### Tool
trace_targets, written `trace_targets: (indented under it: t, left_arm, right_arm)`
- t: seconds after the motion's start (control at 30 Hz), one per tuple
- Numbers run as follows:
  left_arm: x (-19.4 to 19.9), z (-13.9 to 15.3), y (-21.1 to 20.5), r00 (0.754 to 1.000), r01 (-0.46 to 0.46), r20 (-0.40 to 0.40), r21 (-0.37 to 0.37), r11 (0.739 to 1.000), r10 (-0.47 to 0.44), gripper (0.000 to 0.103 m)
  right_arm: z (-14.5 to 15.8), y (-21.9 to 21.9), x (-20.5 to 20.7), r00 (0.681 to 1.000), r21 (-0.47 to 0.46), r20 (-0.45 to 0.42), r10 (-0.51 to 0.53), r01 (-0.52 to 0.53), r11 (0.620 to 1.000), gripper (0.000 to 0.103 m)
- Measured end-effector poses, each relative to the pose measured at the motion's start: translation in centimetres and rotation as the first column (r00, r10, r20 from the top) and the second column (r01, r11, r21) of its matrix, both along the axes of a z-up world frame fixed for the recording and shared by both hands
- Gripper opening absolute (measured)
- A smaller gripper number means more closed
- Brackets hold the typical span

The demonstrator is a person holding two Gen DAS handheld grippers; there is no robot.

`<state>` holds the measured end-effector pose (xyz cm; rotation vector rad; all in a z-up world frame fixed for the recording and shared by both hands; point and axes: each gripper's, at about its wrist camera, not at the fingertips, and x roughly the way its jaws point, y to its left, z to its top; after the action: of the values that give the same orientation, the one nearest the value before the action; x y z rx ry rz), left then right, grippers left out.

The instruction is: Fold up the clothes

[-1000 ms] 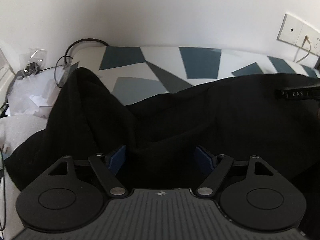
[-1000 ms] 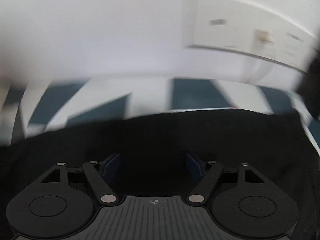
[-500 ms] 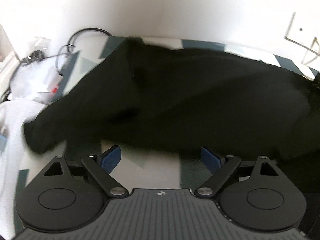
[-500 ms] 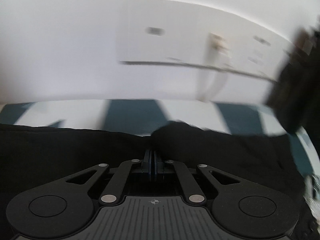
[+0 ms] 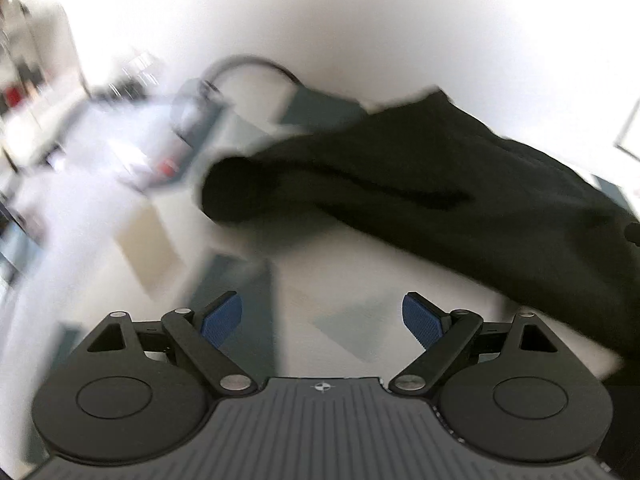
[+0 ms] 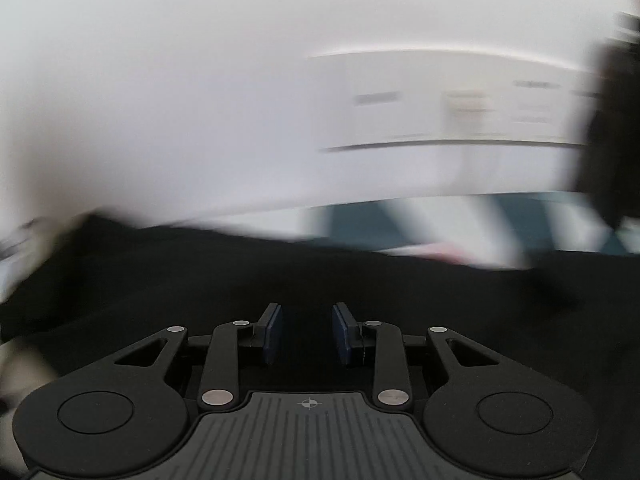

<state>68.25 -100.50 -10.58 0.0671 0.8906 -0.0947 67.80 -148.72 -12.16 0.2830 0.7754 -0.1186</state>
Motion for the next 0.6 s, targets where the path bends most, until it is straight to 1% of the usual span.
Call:
trace_targets:
  t: [0.07,0.1,0.13,0.2,0.27,0.3,0.33,0.4,0.43,0.5,0.53,0.57,0.6]
  left_arm:
    - [0.6,-0.2,0.7,0.996,0.010,0.082,0.103,0.995,-0.019,0.089]
    - [1.1,-0.5,1.1,0.992,0.023,0.116,0.165,0.986,-0.043,0.089]
    - [1.5,-0.9,1.2,0.988,0.049,0.134,0.207,0.977,-0.078,0.089]
    - [2.3,-1.8,1.4,0.974,0.098,0.166,0.291,0.952,-0.151,0.089]
    - [3.0,-2.9,1.2,0.959,0.154,0.168,0.372,0.915,-0.230,0.089]
    - [3.4,-3.4,1.1,0.950,0.181,0.164,0.403,0.897,-0.265,0.089]
    - [3.5,-3.7,0.9,0.942,0.206,0.162,0.411,0.888,-0.293,0.089]
    - [3.7,-4.4,0.7,0.924,0.255,0.157,0.425,0.869,-0.348,0.084]
    - [3.9,-4.5,0.6,0.919,0.266,0.162,0.418,0.869,-0.359,0.083]
    - [4.2,-4.6,0.6,0.908,0.288,0.173,0.406,0.868,-0.382,0.069]
    - [4.4,-4.6,0.6,0.903,0.299,0.176,0.397,0.868,-0.392,0.052]
    - [4.8,-4.6,0.8,0.904,0.317,0.162,0.368,0.874,-0.396,0.034]
    - [5.2,-4.7,1.0,0.905,0.330,0.151,0.336,0.882,-0.397,0.023]
  right_arm:
    - [-0.4,3.9,1.8,0.993,0.021,0.013,0.116,-0.117,0.993,0.027]
    - [-0.6,5.8,2.7,0.985,0.031,0.021,0.174,-0.175,0.984,0.027]
    - [-0.9,7.4,3.4,0.976,0.019,0.037,0.216,-0.217,0.976,0.028]
    - [-1.4,10.4,4.7,0.954,-0.015,0.062,0.294,-0.294,0.956,0.031]
    - [-1.7,13.1,6.2,0.932,-0.033,0.064,0.357,-0.355,0.934,0.033]
    - [-2.0,14.3,6.9,0.922,-0.042,0.063,0.381,-0.379,0.924,0.033]
    - [-2.3,15.1,7.6,0.916,-0.057,0.051,0.398,-0.396,0.917,0.034]
    - [-2.9,16.6,8.8,0.908,-0.099,0.016,0.419,-0.415,0.904,0.034]
    - [-3.0,17.3,9.2,0.908,-0.123,-0.001,0.419,-0.416,0.901,0.034]
    - [-3.4,17.5,10.0,0.912,-0.138,-0.022,0.410,-0.409,0.902,0.034]
    - [-3.4,17.7,10.2,0.917,-0.133,-0.027,0.398,-0.398,0.908,0.034]
    - [-3.3,17.7,10.4,0.921,-0.122,-0.031,0.388,-0.389,0.913,0.034]
    - [-3.2,17.6,10.4,0.923,-0.106,-0.032,0.383,-0.384,0.917,0.034]
